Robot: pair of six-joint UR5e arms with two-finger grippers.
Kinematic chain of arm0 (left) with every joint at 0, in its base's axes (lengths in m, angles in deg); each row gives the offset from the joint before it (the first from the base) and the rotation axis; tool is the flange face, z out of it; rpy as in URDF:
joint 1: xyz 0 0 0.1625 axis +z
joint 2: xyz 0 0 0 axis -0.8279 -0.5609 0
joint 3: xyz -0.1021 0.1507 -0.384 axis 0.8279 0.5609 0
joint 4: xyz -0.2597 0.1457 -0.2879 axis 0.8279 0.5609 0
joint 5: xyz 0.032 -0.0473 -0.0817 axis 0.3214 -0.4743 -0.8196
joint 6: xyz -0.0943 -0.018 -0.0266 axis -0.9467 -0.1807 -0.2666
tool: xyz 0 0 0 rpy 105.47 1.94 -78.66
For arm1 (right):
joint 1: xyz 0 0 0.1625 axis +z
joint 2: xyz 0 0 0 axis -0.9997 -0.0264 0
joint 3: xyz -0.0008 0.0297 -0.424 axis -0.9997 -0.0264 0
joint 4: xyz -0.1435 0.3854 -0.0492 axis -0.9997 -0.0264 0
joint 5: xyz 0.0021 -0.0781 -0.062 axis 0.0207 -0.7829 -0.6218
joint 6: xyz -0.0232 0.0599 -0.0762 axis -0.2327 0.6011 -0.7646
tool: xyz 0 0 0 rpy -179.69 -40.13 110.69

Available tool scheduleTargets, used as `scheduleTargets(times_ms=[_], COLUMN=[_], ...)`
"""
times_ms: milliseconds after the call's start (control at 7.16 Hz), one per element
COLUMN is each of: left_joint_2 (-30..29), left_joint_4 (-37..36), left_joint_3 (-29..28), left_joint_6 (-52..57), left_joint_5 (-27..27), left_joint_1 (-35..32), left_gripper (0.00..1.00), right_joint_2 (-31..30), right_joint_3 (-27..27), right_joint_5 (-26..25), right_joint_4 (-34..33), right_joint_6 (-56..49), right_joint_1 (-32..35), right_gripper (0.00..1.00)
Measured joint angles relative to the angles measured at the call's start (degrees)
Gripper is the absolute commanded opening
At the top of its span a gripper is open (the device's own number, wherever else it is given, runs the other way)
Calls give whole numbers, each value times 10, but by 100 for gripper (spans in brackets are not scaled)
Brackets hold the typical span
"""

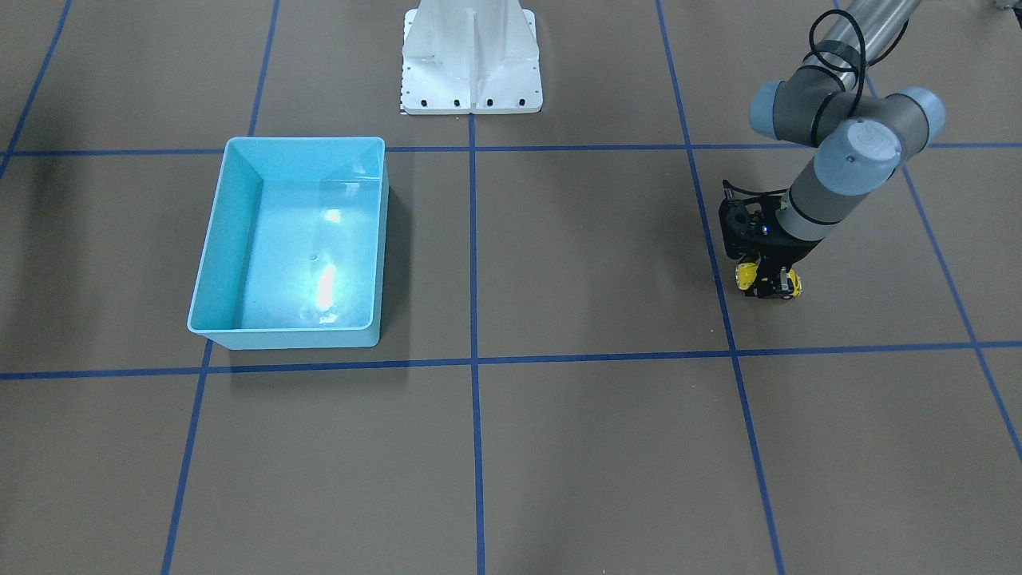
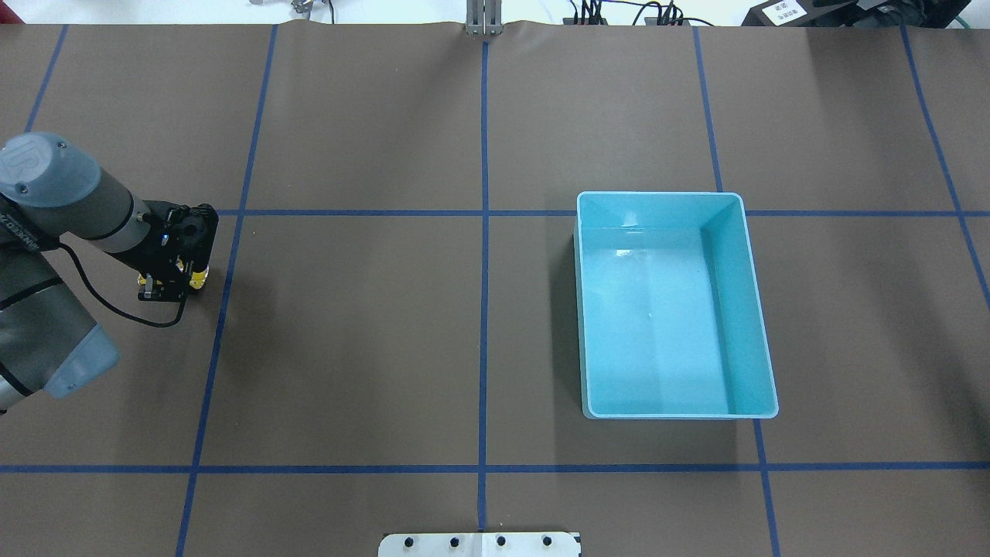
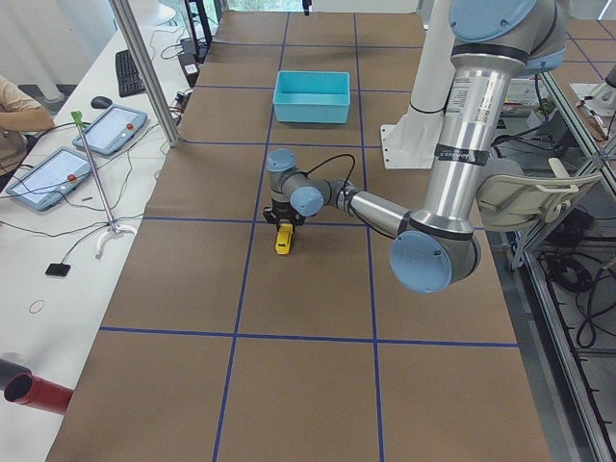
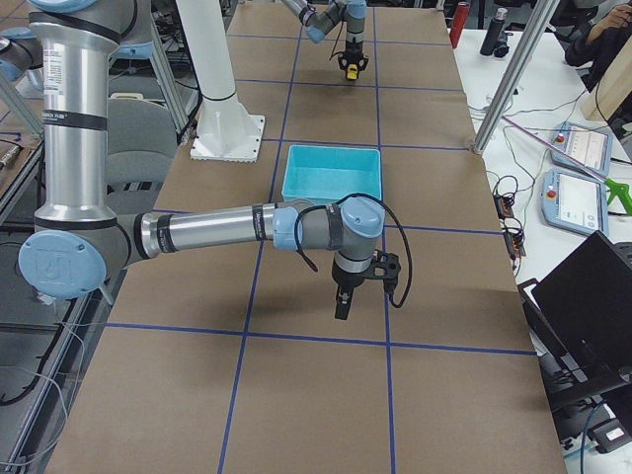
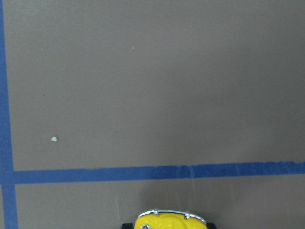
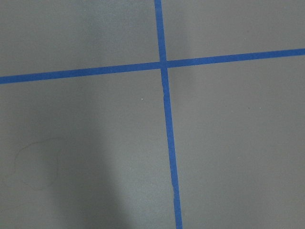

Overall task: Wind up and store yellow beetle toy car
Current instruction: 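Drag the car backward along the table toward the left arm's base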

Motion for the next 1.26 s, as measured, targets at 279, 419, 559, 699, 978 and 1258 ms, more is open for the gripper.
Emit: scheduleTargets(times_ms=[279,419,559,699,978,1258], left_joint_2=[9,12,16,21,32,41], left_joint_4=[13,18,24,33,48,54], left_joint_3=[-1,-2,-4,-6,-7,-8], left_joint_6=[1,1,1,1,2,20], left_joint_5=[-2,-5,-7,-8,-11,-21], left_joint_1=[-3,-4,-6,-8,-13,-21], left_gripper=[0,0,0,0,0,0], right_joint_2=[0,0,0,0,0,0], right_joint_3=[0,0,0,0,0,0], right_joint_5=[0,0,0,0,0,0], right_joint_4=[0,0,0,1,1,1], right_joint_6=[0,0,0,0,0,0], right_joint_1=[0,0,0,0,0,1], right_gripper=[100,100,100,100,100,100])
